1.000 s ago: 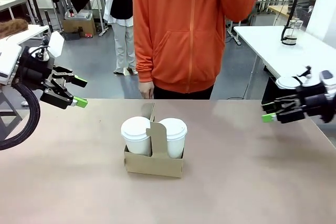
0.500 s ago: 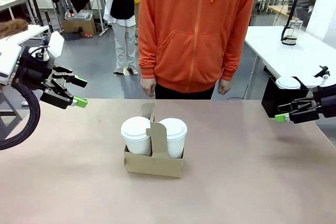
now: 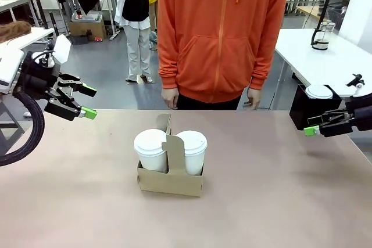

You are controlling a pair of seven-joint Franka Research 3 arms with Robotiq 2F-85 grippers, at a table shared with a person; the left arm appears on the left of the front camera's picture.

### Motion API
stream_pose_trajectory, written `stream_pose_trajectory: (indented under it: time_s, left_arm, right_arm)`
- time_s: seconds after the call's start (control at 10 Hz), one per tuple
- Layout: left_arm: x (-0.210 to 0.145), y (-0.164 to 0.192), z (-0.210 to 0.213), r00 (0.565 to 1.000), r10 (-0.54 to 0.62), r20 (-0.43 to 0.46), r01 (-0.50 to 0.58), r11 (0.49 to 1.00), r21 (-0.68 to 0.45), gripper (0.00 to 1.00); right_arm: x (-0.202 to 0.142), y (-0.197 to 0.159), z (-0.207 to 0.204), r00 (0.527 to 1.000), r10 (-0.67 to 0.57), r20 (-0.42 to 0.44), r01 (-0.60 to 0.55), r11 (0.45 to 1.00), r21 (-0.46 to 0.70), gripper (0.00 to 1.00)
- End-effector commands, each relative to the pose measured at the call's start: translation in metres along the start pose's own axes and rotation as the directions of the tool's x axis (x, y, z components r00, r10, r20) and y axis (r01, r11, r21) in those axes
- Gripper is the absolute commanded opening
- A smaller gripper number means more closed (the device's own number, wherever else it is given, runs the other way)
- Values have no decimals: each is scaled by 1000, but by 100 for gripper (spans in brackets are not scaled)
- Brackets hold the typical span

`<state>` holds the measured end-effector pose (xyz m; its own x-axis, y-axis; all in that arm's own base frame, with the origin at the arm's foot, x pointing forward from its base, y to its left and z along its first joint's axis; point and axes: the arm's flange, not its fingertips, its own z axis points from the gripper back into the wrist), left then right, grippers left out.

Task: Pour a drink into a cup and package it in a carrier.
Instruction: Insert the held 600 ml Paper Cup into the Cup Carrier.

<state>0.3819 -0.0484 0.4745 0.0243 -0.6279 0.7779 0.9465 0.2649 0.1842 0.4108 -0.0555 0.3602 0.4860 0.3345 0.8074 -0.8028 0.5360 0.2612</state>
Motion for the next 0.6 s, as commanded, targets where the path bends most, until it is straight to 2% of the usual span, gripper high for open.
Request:
stream_pose_trajectory:
  time_s: [0.0,0.5]
  left_arm:
    - [1,1,-3,1000,9,27,-10,1000,4,100]
    - [1,1,-3,1000,9,27,-10,1000,4,100]
  right_arm:
    - [1,-1,3,1000,25,9,-25,1000,4,100]
    - [1,-1,3,1000,25,9,-25,1000,4,100]
